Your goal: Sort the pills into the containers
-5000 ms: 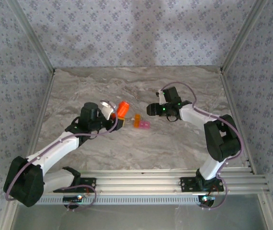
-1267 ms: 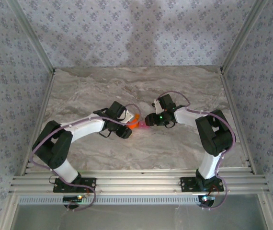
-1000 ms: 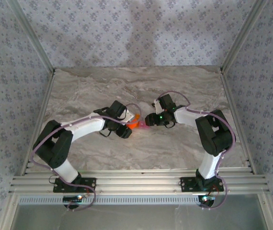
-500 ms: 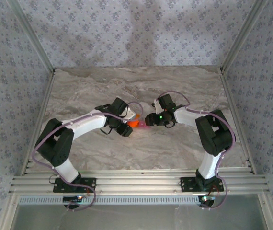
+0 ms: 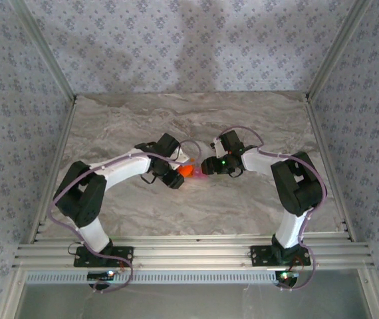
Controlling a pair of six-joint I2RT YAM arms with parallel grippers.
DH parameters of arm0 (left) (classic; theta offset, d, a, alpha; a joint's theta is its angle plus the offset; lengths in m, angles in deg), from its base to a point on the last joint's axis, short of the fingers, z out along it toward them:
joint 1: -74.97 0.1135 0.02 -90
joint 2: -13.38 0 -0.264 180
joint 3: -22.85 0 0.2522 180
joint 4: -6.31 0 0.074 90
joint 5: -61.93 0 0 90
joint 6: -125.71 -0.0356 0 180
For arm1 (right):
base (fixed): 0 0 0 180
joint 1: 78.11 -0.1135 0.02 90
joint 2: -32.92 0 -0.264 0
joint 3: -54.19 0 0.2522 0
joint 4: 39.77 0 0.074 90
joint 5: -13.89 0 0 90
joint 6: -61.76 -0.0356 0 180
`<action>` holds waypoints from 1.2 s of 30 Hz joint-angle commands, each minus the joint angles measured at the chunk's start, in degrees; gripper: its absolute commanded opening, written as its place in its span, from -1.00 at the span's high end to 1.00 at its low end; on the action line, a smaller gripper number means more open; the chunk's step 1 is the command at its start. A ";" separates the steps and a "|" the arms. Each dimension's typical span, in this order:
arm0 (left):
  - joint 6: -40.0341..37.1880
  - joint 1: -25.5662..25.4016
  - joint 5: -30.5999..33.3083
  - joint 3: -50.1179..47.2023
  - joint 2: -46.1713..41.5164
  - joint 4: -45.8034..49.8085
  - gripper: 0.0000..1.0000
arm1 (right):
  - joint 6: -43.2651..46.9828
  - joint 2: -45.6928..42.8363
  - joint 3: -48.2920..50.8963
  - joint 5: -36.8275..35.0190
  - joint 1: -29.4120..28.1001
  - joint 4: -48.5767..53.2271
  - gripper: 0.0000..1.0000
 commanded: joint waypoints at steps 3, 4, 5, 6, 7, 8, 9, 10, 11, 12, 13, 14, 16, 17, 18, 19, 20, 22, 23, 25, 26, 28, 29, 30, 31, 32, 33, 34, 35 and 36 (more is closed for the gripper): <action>-1.48 -0.46 0.24 2.07 0.84 2.65 1.00 | 0.34 1.56 -1.00 1.18 -0.17 0.95 -0.22; -1.48 -0.54 0.20 2.28 0.88 2.75 1.00 | 0.36 1.57 -0.99 1.13 -0.13 0.99 -0.22; -1.60 -0.45 0.28 2.23 0.89 2.88 1.00 | 0.36 1.65 -1.00 1.22 -0.20 1.04 -0.22; -1.68 -0.53 0.36 2.31 0.97 2.92 1.00 | 0.34 1.66 -1.04 1.22 -0.15 1.08 -0.22; -1.70 -0.53 0.34 2.39 1.04 3.11 1.00 | 0.42 1.65 -1.00 1.13 -0.13 1.05 -0.22; -1.77 -0.50 0.35 2.55 1.14 3.26 1.00 | 0.37 1.65 -1.05 1.13 -0.15 1.03 -0.22; -1.86 -0.54 0.36 2.65 1.23 3.40 1.00 | 0.44 1.65 -1.02 1.20 -0.14 1.12 -0.22; -1.94 -0.54 0.36 2.81 1.32 3.54 1.00 | 0.45 1.65 -1.00 1.09 -0.13 1.14 -0.22; -2.08 -0.54 0.35 2.91 1.40 3.60 1.00 | 0.46 1.65 -1.00 1.11 -0.13 1.17 -0.22; -2.14 -0.54 0.43 2.95 1.47 3.78 1.00 | 0.46 1.65 -1.00 1.20 -0.14 1.17 -0.22; -2.27 -0.52 0.45 3.08 1.52 3.90 1.00 | 0.49 1.66 -1.00 1.09 -0.16 1.17 -0.22; -2.24 -0.52 0.47 3.10 1.56 4.00 1.00 | 0.48 1.70 -1.02 1.04 -0.20 1.15 -0.22; -2.35 -0.47 0.53 3.27 1.61 4.12 1.00 | 0.43 1.75 -1.04 1.04 -0.14 1.19 -0.22; -2.42 -0.52 0.55 3.37 1.63 4.21 1.00 | 0.49 1.82 -1.02 1.04 -0.16 1.21 -0.22; -2.47 -0.48 0.56 3.44 1.67 4.34 1.00 | 0.45 1.83 -1.05 1.04 -0.18 1.25 -0.22; -2.46 -0.52 0.58 3.53 1.67 4.40 1.00 | 0.47 1.83 -1.08 1.00 -0.16 1.25 -0.22; -2.55 -0.54 0.60 3.64 1.71 4.54 1.00 | 0.43 1.85 -1.08 0.95 -0.18 1.25 -0.22; -2.60 -0.52 0.58 3.63 1.76 4.65 1.00 | 0.44 1.87 -1.09 0.93 -0.14 1.34 -0.22; -2.67 -0.54 0.56 3.63 1.76 4.73 1.00 | 0.44 1.91 -1.08 0.95 -0.15 1.31 -0.22; -2.75 -0.49 0.60 3.63 1.76 4.73 1.00 | 0.43 1.92 -1.09 0.87 -0.17 1.46 -0.22; -2.75 -0.48 0.56 3.53 1.75 4.75 1.00 | 0.52 1.92 -1.08 0.82 -0.21 1.39 -0.22; -2.77 -0.46 0.59 3.45 1.76 4.69 1.00 | 0.52 2.00 -1.08 0.80 -0.13 1.42 -0.22; -2.73 -0.53 0.69 3.36 1.76 4.74 1.00 | 0.58 2.01 -1.08 0.81 -0.13 1.46 -0.22; -2.73 -0.51 0.71 3.36 1.76 4.74 1.00 | 0.57 2.03 -1.08 0.79 -0.13 1.46 -0.22; -2.73 -0.52 0.78 3.34 1.67 4.74 1.00 | 0.55 2.09 -1.11 0.78 -0.20 1.44 -0.22; -2.86 -0.54 0.74 3.35 1.67 4.82 1.00 | 0.53 2.09 -1.09 0.79 -0.13 1.47 -0.22; -2.83 -0.52 0.86 3.36 1.67 4.91 1.00 | 0.52 2.09 -1.17 0.79 -0.18 1.41 -0.22; -2.84 -0.51 0.88 3.35 1.71 4.99 1.00 | 0.50 2.09 -1.17 0.78 -0.11 1.42 -0.22; -2.82 -0.53 0.81 3.36 1.67 5.00 1.00 | 0.50 2.14 -1.22 0.78 -0.17 1.33 -0.22; -2.92 -0.50 0.84 3.43 1.67 5.08 1.00 | 0.47 2.18 -1.19 0.78 -0.14 1.39 -0.22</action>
